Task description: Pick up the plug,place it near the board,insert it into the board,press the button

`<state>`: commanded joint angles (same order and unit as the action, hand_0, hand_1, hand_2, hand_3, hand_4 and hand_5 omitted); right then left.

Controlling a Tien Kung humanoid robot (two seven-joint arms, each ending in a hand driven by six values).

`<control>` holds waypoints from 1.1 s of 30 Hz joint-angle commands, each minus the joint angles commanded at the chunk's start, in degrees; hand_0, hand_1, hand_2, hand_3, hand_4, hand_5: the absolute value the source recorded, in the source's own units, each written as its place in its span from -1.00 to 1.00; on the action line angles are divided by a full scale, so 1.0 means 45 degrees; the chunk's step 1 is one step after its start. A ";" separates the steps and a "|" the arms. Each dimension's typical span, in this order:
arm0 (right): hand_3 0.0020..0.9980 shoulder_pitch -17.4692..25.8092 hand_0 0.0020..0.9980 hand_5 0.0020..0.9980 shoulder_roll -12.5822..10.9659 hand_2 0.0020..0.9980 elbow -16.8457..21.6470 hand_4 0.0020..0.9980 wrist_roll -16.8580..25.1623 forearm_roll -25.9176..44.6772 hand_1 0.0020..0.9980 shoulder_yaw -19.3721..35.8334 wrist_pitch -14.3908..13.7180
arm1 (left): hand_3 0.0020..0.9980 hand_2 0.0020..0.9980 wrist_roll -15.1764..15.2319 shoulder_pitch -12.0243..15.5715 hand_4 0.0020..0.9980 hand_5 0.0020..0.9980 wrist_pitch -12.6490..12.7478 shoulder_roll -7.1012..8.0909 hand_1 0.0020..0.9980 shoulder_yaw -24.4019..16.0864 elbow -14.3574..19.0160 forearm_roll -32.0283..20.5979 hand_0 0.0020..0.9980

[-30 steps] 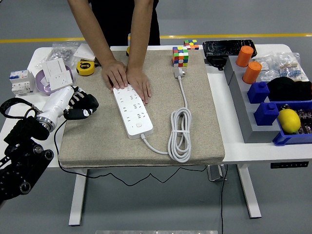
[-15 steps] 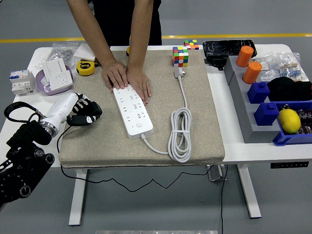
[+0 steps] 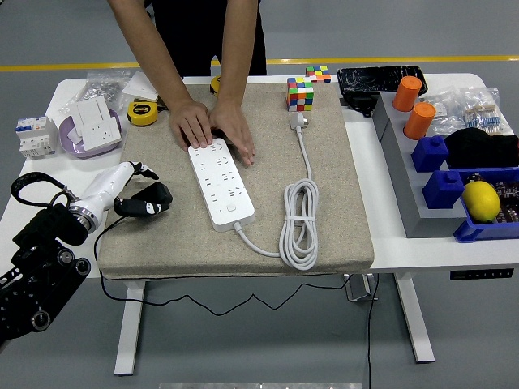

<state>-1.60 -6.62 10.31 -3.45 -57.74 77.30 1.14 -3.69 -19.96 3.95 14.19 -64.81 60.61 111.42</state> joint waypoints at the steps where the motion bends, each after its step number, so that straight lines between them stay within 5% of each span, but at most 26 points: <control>1: 0.40 -0.0003 0.60 0.65 0.0006 0.43 0.0000 1.00 0.0003 0.0000 0.44 0.0004 0.0003 | 0.68 0.73 0.0017 0.0006 1.00 0.12 -0.0022 -0.0005 0.93 -0.0044 0.0039 -0.0051 0.74; 6: 0.40 0.0003 0.60 0.65 0.0021 0.43 0.0000 1.00 -0.0007 -0.0042 0.44 0.0075 -0.0004 | 0.68 0.73 0.0168 0.0171 1.00 0.12 -0.0088 -0.0123 0.93 -0.0616 0.0610 -0.0542 0.74; 7: 0.40 0.0007 0.60 0.65 0.0023 0.43 0.0000 1.00 -0.0009 -0.0052 0.44 0.0092 -0.0006 | 0.78 0.80 0.0224 0.0224 1.00 0.86 -0.0054 -0.0172 1.00 -0.0788 0.0770 -0.0667 0.83; 9: 0.40 0.0011 0.60 0.65 0.0026 0.43 0.0000 1.00 -0.0010 -0.0064 0.44 0.0114 -0.0009 | 0.78 0.80 0.0433 0.0344 1.00 0.86 0.0172 -0.0294 1.00 -0.1262 0.1215 -0.1050 0.83; 15: 0.40 0.0022 0.60 0.65 0.0072 0.43 0.0000 1.00 0.0012 -0.0072 0.45 0.0155 -0.0006 | 0.77 0.80 0.2173 0.1144 1.00 1.00 0.2050 -0.1119 0.97 -0.3240 0.2827 -0.3700 0.78; 19: 0.40 0.0094 0.60 0.65 0.0131 0.43 0.0000 1.00 0.0049 -0.0059 0.45 0.0146 -0.0003 | 0.79 0.88 0.3110 0.1833 1.00 1.00 0.2476 -0.1640 0.95 -0.4353 0.3765 -0.5713 0.76; 24: 0.40 0.0114 0.60 0.65 0.0167 0.43 0.0000 1.00 0.0099 -0.0044 0.45 0.0150 0.0013 | 0.79 0.88 0.3269 0.2882 1.00 1.00 0.2132 -0.2562 0.95 -0.5756 0.5187 -0.7777 0.76; 25: 0.40 0.0123 0.61 0.63 0.0164 0.43 0.0000 1.00 0.0111 -0.0058 0.45 0.0148 0.0017 | 0.89 0.94 0.3254 0.3023 1.00 1.00 0.1946 -0.2691 1.00 -0.5980 0.5440 -0.8239 0.95; 33: 0.41 0.0092 0.61 0.62 0.0093 0.43 0.0000 1.00 0.0143 -0.0153 0.45 0.0081 0.0059 | 0.89 0.93 0.2695 0.3780 1.00 1.00 0.0554 -0.2567 1.00 -0.7029 0.5463 -1.0354 0.96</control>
<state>-1.19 -6.20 10.31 -2.81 -58.42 77.67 1.40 8.44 -2.95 6.45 2.64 -96.44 85.20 64.82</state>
